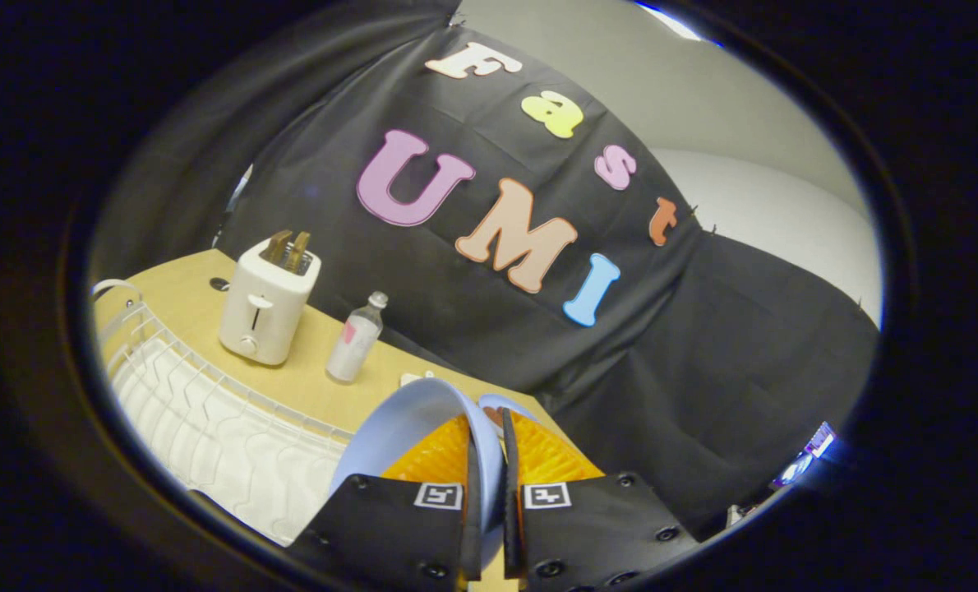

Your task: Take the plate from the dish rack, then take the spoon from the basket and place it into the plate.

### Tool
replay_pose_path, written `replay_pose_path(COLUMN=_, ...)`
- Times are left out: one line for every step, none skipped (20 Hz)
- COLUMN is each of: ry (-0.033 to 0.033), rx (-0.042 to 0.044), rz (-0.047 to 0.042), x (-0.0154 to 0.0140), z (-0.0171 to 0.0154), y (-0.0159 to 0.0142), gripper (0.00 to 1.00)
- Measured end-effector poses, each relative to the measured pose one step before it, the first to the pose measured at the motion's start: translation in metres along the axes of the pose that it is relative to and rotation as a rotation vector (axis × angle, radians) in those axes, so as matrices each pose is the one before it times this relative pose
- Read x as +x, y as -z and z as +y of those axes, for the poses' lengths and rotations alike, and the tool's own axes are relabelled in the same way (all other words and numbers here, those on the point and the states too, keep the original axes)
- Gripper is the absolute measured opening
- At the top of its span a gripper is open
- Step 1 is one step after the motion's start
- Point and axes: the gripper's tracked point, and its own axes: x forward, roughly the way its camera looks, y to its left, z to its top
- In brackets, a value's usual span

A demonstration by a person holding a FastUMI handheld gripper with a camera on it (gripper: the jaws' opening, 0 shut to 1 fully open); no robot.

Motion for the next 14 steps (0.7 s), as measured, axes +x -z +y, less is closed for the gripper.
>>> replay_pose_path(ry=0.00306, rx=0.00877, rz=-0.00442, x=0.00177, z=-0.00614, y=-0.00349, gripper=0.13)
replay_pose_path(ry=-0.00268, rx=0.01285, rz=0.00426, x=0.00152, z=-0.00518, y=0.00052, gripper=0.13)
replay_pose_path(ry=-0.00723, rx=0.01362, rz=0.00799, x=0.00064, z=-0.00474, y=0.00029, gripper=0.13)
replay_pose_path(ry=-0.00339, rx=0.01349, rz=0.00567, x=0.00085, z=-0.00722, y=0.00026, gripper=0.13)
replay_pose_path(ry=0.00214, rx=0.01082, rz=0.00421, x=-0.00035, z=-0.00938, y=-0.00076, gripper=0.13)
replay_pose_path(ry=0.00358, rx=0.01439, rz=0.00149, x=0.00079, z=-0.01036, y=-0.00153, gripper=0.13)
replay_pose_path(ry=-0.00133, rx=0.01804, rz=0.00047, x=-0.00079, z=-0.00884, y=-0.00123, gripper=0.13)
replay_pose_path(ry=-0.00783, rx=0.02055, rz=0.00213, x=0.00007, z=-0.00818, y=0.00016, gripper=0.13)
replay_pose_path(ry=-0.01083, rx=0.01915, rz=0.00158, x=-0.00022, z=-0.00673, y=-0.00084, gripper=0.13)
replay_pose_path(ry=-0.01536, rx=0.01577, rz=0.00181, x=0.00055, z=-0.00499, y=0.00134, gripper=0.13)
replay_pose_path(ry=-0.00495, rx=0.01254, rz=0.00518, x=-0.00039, z=-0.00708, y=0.00143, gripper=0.13)
replay_pose_path(ry=-0.00179, rx=0.01218, rz=0.00269, x=-0.00043, z=-0.00915, y=0.00129, gripper=0.13)
replay_pose_path(ry=-0.00211, rx=0.00907, rz=-0.00045, x=-0.00114, z=-0.00686, y=0.00096, gripper=0.13)
replay_pose_path(ry=-0.00342, rx=0.01175, rz=-0.00115, x=-0.00006, z=-0.00559, y=0.00089, gripper=0.13)
